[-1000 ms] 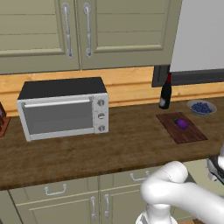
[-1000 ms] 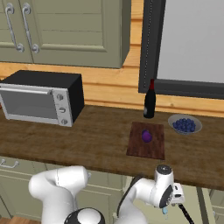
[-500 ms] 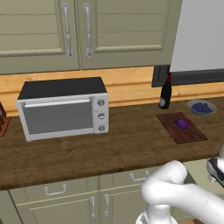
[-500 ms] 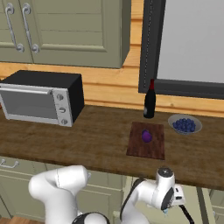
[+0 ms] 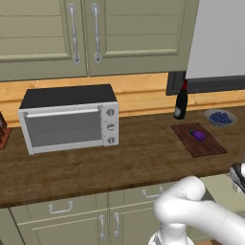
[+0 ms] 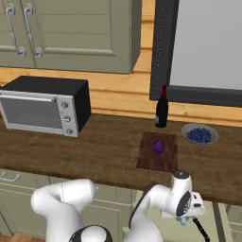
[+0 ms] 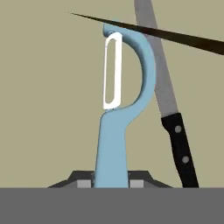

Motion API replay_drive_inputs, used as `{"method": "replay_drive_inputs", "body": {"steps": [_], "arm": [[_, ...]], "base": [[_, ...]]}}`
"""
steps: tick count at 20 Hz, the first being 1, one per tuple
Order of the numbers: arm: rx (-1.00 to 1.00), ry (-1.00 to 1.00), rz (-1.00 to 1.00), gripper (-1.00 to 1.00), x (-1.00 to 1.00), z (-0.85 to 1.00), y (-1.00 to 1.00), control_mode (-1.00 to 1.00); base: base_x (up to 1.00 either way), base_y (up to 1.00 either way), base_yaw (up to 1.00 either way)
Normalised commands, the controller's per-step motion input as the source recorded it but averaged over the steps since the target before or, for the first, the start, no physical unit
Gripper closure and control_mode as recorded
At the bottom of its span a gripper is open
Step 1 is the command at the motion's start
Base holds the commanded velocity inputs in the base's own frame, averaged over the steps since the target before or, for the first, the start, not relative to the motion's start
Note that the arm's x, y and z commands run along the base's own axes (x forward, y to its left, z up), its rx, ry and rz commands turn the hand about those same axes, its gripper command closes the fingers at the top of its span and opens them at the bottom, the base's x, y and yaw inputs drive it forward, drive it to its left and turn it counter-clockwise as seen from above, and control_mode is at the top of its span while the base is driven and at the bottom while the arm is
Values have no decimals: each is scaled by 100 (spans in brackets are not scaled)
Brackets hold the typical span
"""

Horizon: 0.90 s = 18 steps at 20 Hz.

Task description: Place the appropriate cutting tool for cutting the eggplant skin on the cutting board.

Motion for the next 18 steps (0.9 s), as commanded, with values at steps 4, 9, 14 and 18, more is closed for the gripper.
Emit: {"method": "replay_drive_inputs", "body": {"steps": [4,9,14,18], "arm": [[-4,-10,4,100,-61,90,-32,-100],[0,-11,9,100,-64,63,-32,-100],[0,-17,2,100,-32,24,1,-100],[0,-13,0,100,0,100,13,-100]], "base": [[0,0,0],[0,0,0],[0,0,0],[0,0,0]]}}
